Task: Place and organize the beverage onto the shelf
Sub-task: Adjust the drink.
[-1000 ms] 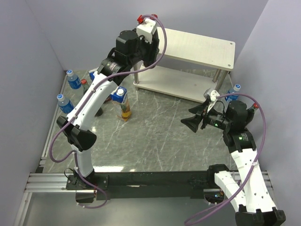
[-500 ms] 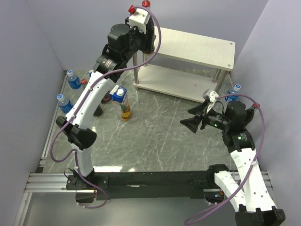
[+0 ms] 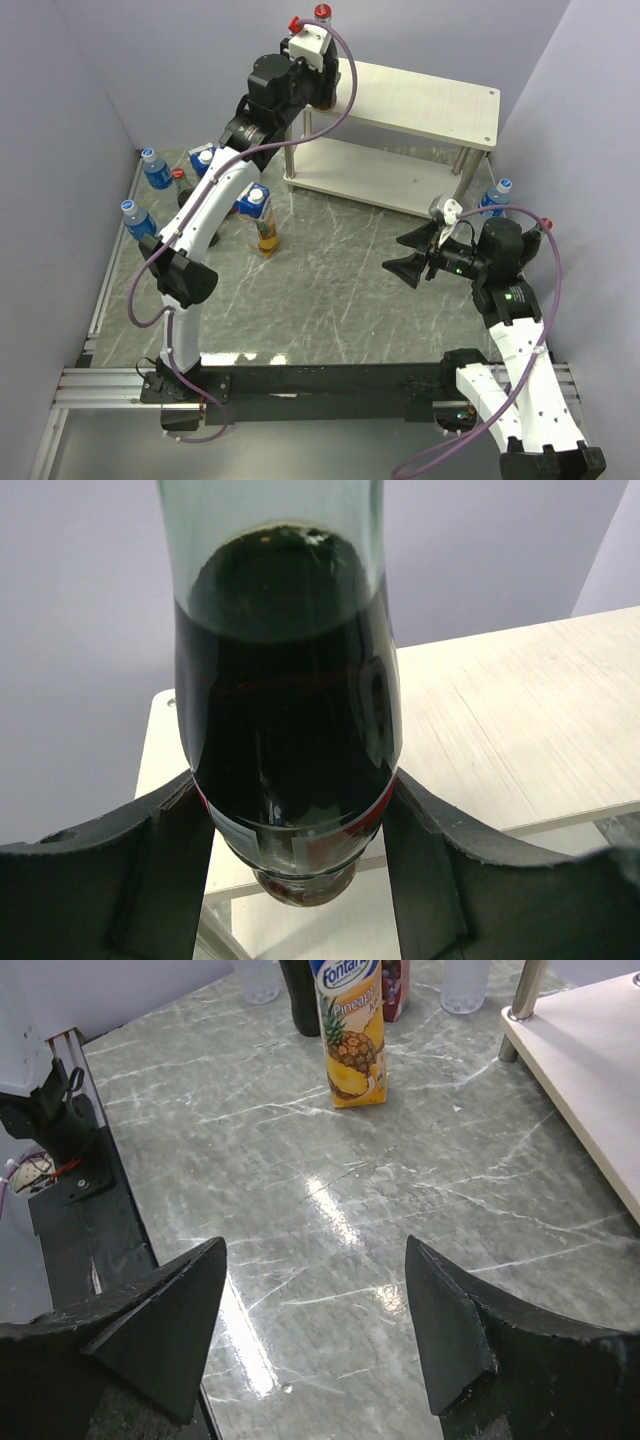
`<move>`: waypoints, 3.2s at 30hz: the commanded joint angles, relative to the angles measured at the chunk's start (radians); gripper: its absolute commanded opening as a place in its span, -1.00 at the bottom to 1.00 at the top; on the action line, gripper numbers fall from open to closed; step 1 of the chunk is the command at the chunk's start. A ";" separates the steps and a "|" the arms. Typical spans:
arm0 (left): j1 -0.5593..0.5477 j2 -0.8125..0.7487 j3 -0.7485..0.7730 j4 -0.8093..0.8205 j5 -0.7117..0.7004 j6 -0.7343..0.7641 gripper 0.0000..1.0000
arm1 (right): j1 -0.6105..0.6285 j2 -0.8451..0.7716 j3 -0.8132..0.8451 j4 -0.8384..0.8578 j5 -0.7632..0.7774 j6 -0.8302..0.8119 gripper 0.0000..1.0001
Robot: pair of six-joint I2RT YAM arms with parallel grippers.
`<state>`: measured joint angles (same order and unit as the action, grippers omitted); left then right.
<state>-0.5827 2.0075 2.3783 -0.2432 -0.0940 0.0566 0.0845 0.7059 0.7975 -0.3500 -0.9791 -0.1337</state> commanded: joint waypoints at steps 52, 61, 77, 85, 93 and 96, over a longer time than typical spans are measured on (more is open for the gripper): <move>-0.198 -0.670 -0.568 0.163 0.313 -0.537 -0.99 | 0.603 0.391 0.663 0.103 0.738 0.058 0.60; -0.236 -0.656 -0.567 0.166 0.297 -0.529 -0.99 | 0.615 0.435 0.681 0.097 0.800 0.083 0.60; -0.256 -0.674 -0.602 0.197 0.304 -0.558 -0.95 | 0.610 0.382 0.615 0.160 0.732 0.132 -1.00; -0.256 -0.722 -0.642 0.223 0.307 -0.584 0.15 | 0.584 0.322 0.551 0.204 0.689 0.169 -1.00; -0.256 -0.733 -0.691 0.269 0.327 -0.610 0.46 | 0.566 0.287 0.500 0.239 0.617 0.209 -1.00; -0.256 -0.739 -0.712 0.292 0.343 -0.620 0.50 | 0.561 0.276 0.474 0.249 0.597 0.220 -1.00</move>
<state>-0.8368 1.3441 1.6547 -0.1646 0.2070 -0.5404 0.6556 1.0260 1.2724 -0.2199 -0.3393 0.0498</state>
